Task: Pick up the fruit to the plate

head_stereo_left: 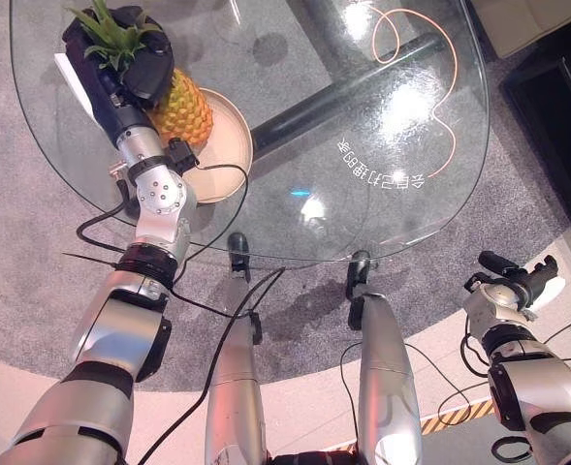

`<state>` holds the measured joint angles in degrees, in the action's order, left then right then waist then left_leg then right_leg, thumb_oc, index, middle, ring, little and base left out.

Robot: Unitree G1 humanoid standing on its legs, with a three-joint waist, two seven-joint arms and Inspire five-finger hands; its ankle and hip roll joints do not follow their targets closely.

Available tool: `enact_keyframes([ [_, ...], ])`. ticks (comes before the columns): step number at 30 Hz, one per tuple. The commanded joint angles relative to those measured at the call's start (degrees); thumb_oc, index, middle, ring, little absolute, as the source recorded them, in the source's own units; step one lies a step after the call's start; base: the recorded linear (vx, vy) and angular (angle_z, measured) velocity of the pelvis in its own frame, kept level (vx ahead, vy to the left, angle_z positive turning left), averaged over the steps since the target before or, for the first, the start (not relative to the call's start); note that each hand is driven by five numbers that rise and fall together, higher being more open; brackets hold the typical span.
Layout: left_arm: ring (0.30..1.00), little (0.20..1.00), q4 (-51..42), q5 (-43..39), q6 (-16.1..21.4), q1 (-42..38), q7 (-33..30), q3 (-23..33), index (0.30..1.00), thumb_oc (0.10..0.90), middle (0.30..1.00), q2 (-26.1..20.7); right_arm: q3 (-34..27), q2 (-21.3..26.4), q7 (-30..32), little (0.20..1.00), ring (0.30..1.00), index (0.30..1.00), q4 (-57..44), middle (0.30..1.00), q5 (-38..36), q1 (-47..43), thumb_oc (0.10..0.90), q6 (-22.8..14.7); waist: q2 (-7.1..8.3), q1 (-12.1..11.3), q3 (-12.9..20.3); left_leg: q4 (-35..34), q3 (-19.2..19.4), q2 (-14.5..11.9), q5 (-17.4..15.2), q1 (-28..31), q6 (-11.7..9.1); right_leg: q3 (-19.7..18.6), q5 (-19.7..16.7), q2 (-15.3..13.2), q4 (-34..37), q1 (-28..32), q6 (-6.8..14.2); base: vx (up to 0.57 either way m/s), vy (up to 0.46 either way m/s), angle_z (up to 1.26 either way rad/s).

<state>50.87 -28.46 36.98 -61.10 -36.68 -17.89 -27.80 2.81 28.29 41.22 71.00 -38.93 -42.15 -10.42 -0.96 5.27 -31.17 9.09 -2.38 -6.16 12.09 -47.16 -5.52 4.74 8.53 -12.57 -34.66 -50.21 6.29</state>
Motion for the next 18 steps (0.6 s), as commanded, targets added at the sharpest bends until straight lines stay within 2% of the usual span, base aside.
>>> enact_keyframes([
  [1,0.300,0.200,1.3,0.1,6.0,-10.0,0.5,0.3,0.300,0.100,0.300,-2.9,0.0,2.4,2.2,0.900,0.900,0.900,1.4,0.900,-0.2,0.3,0.800,-1.6,3.19,-0.8,1.4,10.5,3.5,-0.7,-12.3,1.1,2.1,-1.5,-9.9,1.6,14.3,4.0,-0.1,0.00,0.000,0.00],
  [2,0.441,0.365,1.4,-0.2,5.9,-10.1,0.9,0.2,0.441,0.265,0.441,-3.0,0.1,2.4,2.3,0.900,0.900,0.900,1.4,0.900,-0.3,0.3,0.800,-1.7,3.16,-0.9,1.4,10.5,3.5,-0.7,-12.2,1.0,2.1,-1.5,-9.9,1.6,14.3,4.0,-0.1,0.00,0.000,0.00],
  [3,0.516,0.453,1.5,-0.2,5.8,-10.4,1.1,0.1,0.516,0.353,0.516,-3.1,0.0,2.4,2.3,0.900,0.900,0.900,1.5,0.900,-0.4,0.0,0.800,-1.7,3.12,-0.8,1.4,10.4,3.6,-0.6,-11.8,0.6,2.2,-1.5,-10.4,1.6,14.4,3.5,-0.1,0.00,0.000,0.00],
  [8,0.639,0.595,2.0,-0.6,6.1,-9.9,1.9,0.3,0.639,0.495,0.639,-3.2,-0.1,2.5,2.0,0.900,0.900,0.900,1.6,0.900,-0.3,0.2,0.800,-1.9,3.06,-0.9,1.4,10.3,3.5,-0.5,-11.8,0.6,2.2,-1.5,-10.4,1.6,14.4,3.5,-0.1,0.00,0.000,0.00],
  [15,0.639,0.595,2.6,-0.7,6.0,-9.6,2.3,0.2,0.639,0.495,0.639,-3.2,0.0,2.5,1.9,0.900,0.900,0.900,1.7,0.900,-0.4,0.2,0.800,-2.3,2.96,-1.0,1.4,10.5,3.4,-0.5,-12.3,0.8,2.2,-1.4,-9.9,1.6,14.2,3.6,-0.1,0.00,0.000,0.00],
  [18,0.660,0.620,2.8,-0.6,6.1,-9.6,2.4,0.4,0.660,0.520,0.660,-3.3,-0.2,2.8,1.7,0.900,0.900,0.900,1.8,0.900,-0.4,0.0,0.800,-2.2,2.92,-0.9,1.4,10.3,3.7,-0.5,-11.8,0.4,2.2,-1.3,-10.3,1.5,14.3,3.3,-0.2,0.00,0.000,0.00],
])
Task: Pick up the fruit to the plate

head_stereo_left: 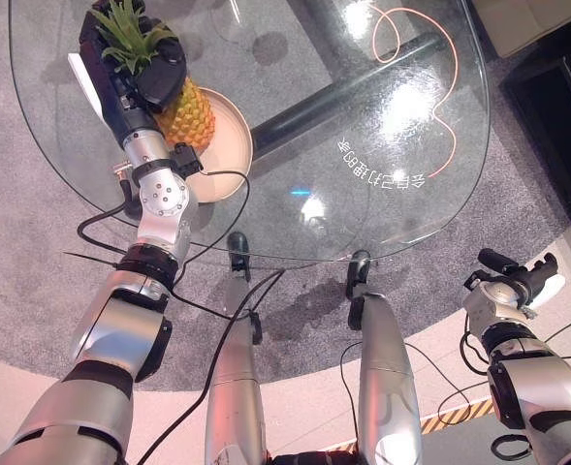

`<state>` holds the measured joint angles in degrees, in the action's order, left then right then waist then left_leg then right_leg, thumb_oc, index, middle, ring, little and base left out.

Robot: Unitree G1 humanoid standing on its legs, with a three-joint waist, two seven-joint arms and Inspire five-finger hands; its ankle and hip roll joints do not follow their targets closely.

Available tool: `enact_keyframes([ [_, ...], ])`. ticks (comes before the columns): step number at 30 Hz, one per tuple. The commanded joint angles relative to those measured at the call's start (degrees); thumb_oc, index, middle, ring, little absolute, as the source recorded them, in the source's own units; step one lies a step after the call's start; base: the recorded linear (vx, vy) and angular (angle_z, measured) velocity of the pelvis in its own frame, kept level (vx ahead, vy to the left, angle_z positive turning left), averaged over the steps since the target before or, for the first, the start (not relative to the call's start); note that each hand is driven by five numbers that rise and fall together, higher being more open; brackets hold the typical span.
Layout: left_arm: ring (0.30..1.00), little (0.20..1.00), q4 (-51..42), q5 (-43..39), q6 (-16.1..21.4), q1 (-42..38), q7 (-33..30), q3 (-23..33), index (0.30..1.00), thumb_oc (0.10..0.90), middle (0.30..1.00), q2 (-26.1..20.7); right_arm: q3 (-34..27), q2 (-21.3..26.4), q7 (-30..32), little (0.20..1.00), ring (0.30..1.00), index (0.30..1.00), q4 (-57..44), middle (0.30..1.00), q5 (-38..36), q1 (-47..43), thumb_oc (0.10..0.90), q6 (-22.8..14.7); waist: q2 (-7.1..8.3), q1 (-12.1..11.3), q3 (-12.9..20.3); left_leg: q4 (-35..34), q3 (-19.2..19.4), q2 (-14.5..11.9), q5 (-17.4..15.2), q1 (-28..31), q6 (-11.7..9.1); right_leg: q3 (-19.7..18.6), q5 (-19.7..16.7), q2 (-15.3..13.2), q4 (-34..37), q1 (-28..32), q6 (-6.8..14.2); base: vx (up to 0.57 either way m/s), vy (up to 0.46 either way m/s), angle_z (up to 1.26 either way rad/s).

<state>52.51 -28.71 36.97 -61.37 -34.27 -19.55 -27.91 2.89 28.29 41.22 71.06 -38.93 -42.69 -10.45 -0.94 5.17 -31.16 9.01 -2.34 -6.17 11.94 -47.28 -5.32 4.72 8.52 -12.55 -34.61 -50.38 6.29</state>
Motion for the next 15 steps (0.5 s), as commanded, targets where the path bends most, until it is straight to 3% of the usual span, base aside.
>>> enact_keyframes([
  [1,0.667,0.628,1.3,-0.4,6.1,-9.4,0.1,2.0,0.667,0.528,0.667,-3.2,-0.3,2.8,1.6,0.900,0.900,0.900,1.8,0.900,-0.5,0.6,0.800,-2.2,2.89,-0.8,1.4,10.4,3.7,-0.6,-11.6,0.5,1.9,-1.2,-10.3,1.4,14.3,3.4,-0.2,0.00,0.000,0.00],
  [3,0.707,0.675,1.5,-0.5,6.2,-9.4,0.2,2.0,0.707,0.575,0.707,-3.2,-0.2,2.8,1.6,0.900,0.900,0.900,2.0,0.900,-0.6,0.6,0.800,-2.4,2.88,-0.8,1.4,10.5,3.7,-0.6,-11.7,0.5,1.9,-1.2,-10.2,1.4,14.3,3.5,-0.1,0.00,0.000,0.00],
  [15,0.660,0.620,1.3,-0.4,6.8,-8.3,0.7,2.1,0.660,0.520,0.660,-2.9,-0.1,2.7,2.0,0.900,0.900,0.900,1.8,0.900,-0.5,0.5,0.800,-2.5,2.69,-1.0,1.4,10.7,3.5,-0.5,-12.3,0.5,1.9,-1.1,-9.6,1.3,14.1,3.4,-0.2,0.00,0.000,0.00],
])
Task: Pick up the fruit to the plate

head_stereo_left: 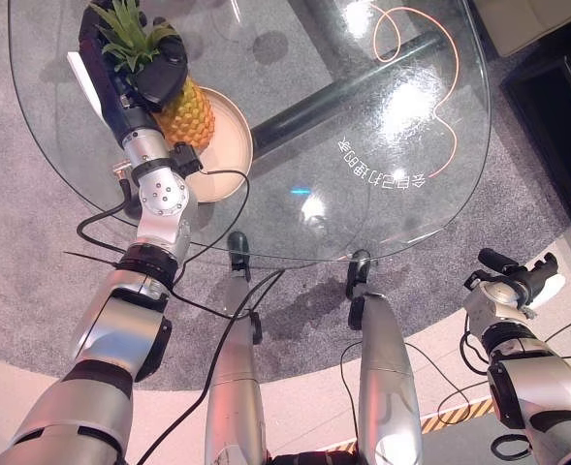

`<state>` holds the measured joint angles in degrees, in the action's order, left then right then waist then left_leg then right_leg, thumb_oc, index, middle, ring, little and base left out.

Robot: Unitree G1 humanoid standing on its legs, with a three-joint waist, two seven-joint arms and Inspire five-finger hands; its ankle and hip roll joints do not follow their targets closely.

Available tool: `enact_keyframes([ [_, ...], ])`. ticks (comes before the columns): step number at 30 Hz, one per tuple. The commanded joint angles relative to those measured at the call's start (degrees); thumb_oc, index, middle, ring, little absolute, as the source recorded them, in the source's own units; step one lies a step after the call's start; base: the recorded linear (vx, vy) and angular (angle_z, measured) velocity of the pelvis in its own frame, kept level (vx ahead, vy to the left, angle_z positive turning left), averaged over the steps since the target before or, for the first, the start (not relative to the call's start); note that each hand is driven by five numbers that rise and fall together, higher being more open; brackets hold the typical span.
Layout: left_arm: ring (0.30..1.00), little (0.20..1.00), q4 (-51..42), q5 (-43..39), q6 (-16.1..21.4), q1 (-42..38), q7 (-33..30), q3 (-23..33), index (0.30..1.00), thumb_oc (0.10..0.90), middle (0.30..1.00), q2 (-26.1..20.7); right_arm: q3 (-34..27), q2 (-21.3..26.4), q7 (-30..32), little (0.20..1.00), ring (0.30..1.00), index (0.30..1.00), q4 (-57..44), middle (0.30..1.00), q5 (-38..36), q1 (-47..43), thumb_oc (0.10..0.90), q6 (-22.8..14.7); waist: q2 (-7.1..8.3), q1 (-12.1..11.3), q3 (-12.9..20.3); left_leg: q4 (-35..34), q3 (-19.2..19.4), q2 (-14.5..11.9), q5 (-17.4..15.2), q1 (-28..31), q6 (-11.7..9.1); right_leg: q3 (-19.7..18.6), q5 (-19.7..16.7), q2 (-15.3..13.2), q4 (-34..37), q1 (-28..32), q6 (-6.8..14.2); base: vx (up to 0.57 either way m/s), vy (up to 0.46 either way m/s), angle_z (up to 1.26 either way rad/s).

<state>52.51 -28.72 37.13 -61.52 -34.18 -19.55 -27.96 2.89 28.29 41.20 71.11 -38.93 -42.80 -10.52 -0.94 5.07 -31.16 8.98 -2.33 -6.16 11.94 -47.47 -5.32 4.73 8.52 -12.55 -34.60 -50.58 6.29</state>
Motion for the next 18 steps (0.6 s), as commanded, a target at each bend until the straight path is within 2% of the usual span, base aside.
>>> enact_keyframes([
  [1,0.660,0.620,1.2,-0.4,6.8,-8.1,0.7,2.1,0.660,0.520,0.660,-2.8,-0.1,2.7,2.0,0.900,0.900,0.900,1.8,0.900,-0.5,0.6,0.800,-2.5,2.67,-0.9,1.4,10.8,3.5,-0.5,-12.3,0.6,1.9,-1.1,-9.6,1.3,14.1,3.6,-0.2,0.00,0.000,0.00],
  [8,0.636,0.593,-0.5,0.3,7.2,-6.9,0.6,1.9,0.636,0.493,0.636,-2.4,-0.5,3.0,1.9,0.900,0.900,0.900,1.8,0.900,-0.5,0.8,0.800,-3.0,2.40,-1.4,1.4,11.0,3.3,-0.1,-11.9,0.0,2.1,-0.8,-10.0,1.3,13.7,3.0,-0.3,0.00,0.000,0.00],
  [18,0.639,0.595,-2.2,1.3,7.5,-4.6,2.3,2.1,0.639,0.495,0.639,-1.9,-0.7,2.7,2.5,0.900,0.900,0.900,1.3,0.900,-0.4,0.9,0.800,-3.0,2.39,-2.0,1.4,11.0,3.0,-0.1,-12.4,0.3,2.1,-0.3,-9.5,1.2,13.6,3.5,-0.2,0.00,-0.001,0.00],
])
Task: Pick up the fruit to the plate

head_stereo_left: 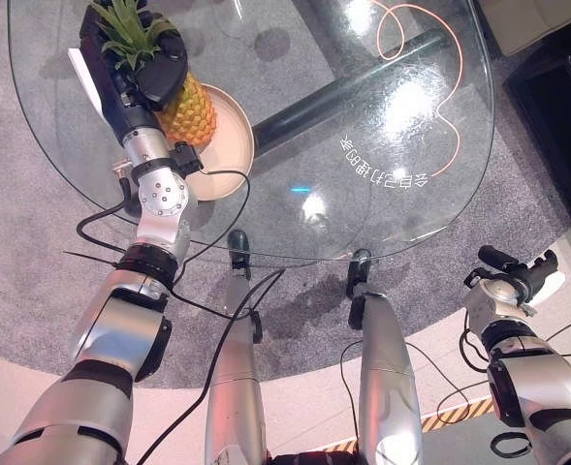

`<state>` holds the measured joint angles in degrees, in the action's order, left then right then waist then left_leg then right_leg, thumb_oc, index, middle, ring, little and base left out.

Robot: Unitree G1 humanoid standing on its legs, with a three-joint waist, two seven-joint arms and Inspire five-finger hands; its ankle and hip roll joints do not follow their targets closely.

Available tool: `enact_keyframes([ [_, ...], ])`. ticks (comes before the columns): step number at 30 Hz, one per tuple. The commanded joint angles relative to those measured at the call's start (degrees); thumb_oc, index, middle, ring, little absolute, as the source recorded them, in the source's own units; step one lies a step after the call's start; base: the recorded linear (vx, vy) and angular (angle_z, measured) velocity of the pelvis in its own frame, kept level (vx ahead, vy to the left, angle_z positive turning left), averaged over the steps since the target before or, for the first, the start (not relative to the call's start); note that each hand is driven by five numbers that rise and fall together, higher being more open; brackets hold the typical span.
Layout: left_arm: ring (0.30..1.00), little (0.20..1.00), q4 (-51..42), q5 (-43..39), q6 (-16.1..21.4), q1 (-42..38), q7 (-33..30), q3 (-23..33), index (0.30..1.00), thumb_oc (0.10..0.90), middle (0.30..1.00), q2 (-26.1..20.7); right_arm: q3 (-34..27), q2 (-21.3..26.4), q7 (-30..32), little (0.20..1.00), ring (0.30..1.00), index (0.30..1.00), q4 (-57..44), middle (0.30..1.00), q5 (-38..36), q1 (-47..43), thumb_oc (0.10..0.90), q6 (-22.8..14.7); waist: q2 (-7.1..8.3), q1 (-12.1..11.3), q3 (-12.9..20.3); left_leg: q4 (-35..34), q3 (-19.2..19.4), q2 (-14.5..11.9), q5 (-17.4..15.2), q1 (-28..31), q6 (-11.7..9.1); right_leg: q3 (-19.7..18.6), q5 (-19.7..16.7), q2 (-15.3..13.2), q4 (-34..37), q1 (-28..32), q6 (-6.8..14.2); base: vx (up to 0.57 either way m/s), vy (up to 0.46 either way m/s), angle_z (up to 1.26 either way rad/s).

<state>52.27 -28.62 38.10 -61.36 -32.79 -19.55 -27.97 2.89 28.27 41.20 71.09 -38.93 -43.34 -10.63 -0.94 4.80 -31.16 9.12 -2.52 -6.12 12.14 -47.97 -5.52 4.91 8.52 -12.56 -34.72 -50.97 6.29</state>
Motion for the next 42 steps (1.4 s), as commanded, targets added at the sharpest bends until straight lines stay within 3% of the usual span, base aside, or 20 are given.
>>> enact_keyframes([
  [1,0.639,0.595,-2.4,1.4,6.5,-4.5,1.3,2.1,0.639,0.495,0.639,-1.9,-1.0,2.9,2.4,0.900,0.900,0.900,1.2,0.900,-0.5,1.3,0.800,-2.8,2.42,-1.8,1.4,10.7,3.1,-0.1,-12.1,0.4,2.4,-0.4,-10.0,1.2,14.0,3.6,-0.3,0.00,0.000,0.00],
  [11,0.660,0.620,-4.8,1.5,6.5,-2.2,2.7,2.3,0.660,0.520,0.660,-0.9,-1.5,2.7,2.6,0.900,0.900,0.900,1.2,0.900,-0.6,1.5,0.800,-3.4,2.39,-2.4,1.4,10.9,3.0,0.0,-12.2,0.3,2.6,0.2,-10.0,1.1,13.8,3.7,-0.2,-0.01,-0.003,0.00],
  [22,0.782,0.763,-6.5,0.6,6.7,1.7,5.7,2.7,0.782,0.663,0.782,0.2,-2.2,2.5,2.8,0.900,0.900,0.900,0.9,0.900,-0.9,1.8,0.800,-3.5,2.45,-3.2,1.4,11.7,2.6,0.0,-13.0,0.3,2.6,0.8,-9.7,1.0,13.5,4.0,-0.1,0.00,-0.001,0.00],
  [35,0.825,0.812,-8.3,1.0,6.2,5.9,6.4,3.5,0.825,0.712,0.825,1.4,-2.7,1.6,3.5,0.900,0.900,0.900,0.1,0.900,-1.0,2.5,0.800,-3.8,2.58,-4.0,1.4,12.0,2.2,0.1,-13.2,-0.1,2.9,1.4,-9.8,1.0,13.5,4.1,0.0,0.00,0.000,0.00],
  [38,0.900,0.900,-8.3,0.8,6.4,6.3,6.5,3.7,0.900,0.800,0.900,1.3,-2.9,1.8,3.3,0.900,0.900,0.900,0.2,0.900,-1.0,2.4,0.800,-3.9,2.53,-4.0,1.4,11.8,2.1,0.2,-12.6,-0.5,2.9,1.4,-10.3,0.9,13.8,3.8,-0.1,0.00,0.000,0.00],
  [42,0.900,0.900,-8.6,0.3,6.8,7.3,6.9,3.8,0.900,0.800,0.900,1.1,-2.9,2.2,3.0,0.900,0.900,0.900,0.5,0.900,-1.3,2.7,0.800,-4.0,2.31,-4.3,1.4,11.9,2.1,0.2,-13.1,0.0,2.9,1.6,-9.9,0.7,13.7,4.2,0.0,0.00,0.000,0.00],
])
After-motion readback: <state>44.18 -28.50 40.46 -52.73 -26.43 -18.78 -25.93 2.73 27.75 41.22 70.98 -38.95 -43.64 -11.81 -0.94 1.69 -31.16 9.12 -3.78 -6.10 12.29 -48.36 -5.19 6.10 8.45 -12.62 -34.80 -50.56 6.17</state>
